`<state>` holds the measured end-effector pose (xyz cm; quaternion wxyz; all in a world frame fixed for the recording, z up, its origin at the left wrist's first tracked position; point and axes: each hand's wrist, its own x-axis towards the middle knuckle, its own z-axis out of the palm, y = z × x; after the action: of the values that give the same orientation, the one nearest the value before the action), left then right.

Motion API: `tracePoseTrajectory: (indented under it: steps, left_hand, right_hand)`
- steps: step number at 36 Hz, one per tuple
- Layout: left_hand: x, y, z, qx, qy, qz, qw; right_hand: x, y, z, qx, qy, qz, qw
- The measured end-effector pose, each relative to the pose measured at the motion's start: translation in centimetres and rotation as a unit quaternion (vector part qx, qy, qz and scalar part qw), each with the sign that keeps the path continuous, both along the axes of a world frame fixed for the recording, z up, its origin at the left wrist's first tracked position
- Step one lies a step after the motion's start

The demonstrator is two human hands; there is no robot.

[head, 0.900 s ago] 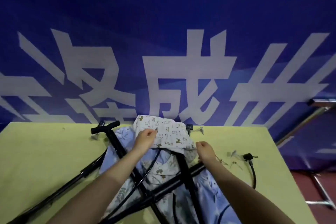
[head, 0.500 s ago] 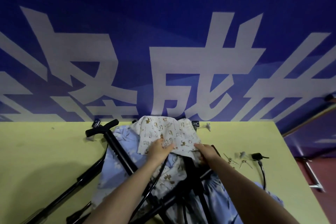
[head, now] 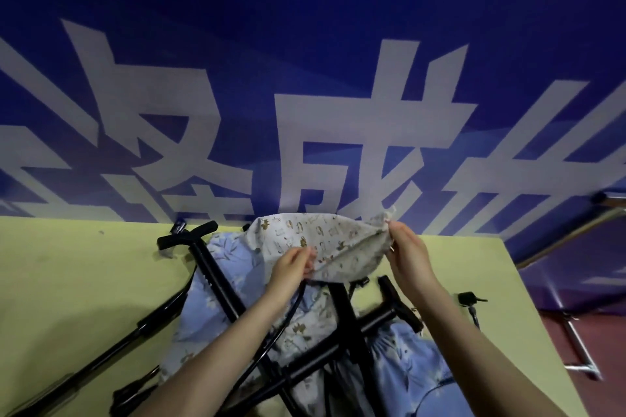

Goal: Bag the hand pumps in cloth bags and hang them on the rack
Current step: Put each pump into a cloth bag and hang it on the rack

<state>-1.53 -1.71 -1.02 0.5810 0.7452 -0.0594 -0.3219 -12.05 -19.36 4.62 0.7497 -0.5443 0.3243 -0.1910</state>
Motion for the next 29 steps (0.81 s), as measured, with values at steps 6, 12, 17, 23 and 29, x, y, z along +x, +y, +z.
tracePoseTrajectory:
  steps: [6, 12, 17, 23, 29]
  left_hand:
    - [-4.8, -2.8, 7.2, -0.157, 0.091, 0.081, 0.980]
    - [-12.6, -4.6, 11.2, -0.299, 0.263, 0.094, 0.912]
    - [-18.2, -5.5, 11.1, -0.304, 0.302, 0.112, 0.896]
    - [-23.5, -6.9, 9.7, -0.254, 0.317, 0.081, 0.910]
    - [-26.6, -9.6, 9.5, -0.250, 0.330, 0.093, 0.905]
  right_hand:
    - [-1.5, 1.1, 8.3, 0.003, -0.164, 0.080, 0.983]
    - [-6.4, 2.5, 9.4, -0.061, -0.151, 0.166, 0.973]
    - [-11.4, 2.7, 6.1, -0.141, -0.106, 0.222, 0.959]
    - [-17.0, 1.1, 4.1, -0.119, -0.087, 0.228, 0.962]
    - [-21.7, -1.6, 4.5, -0.090, -0.099, 0.200, 0.971]
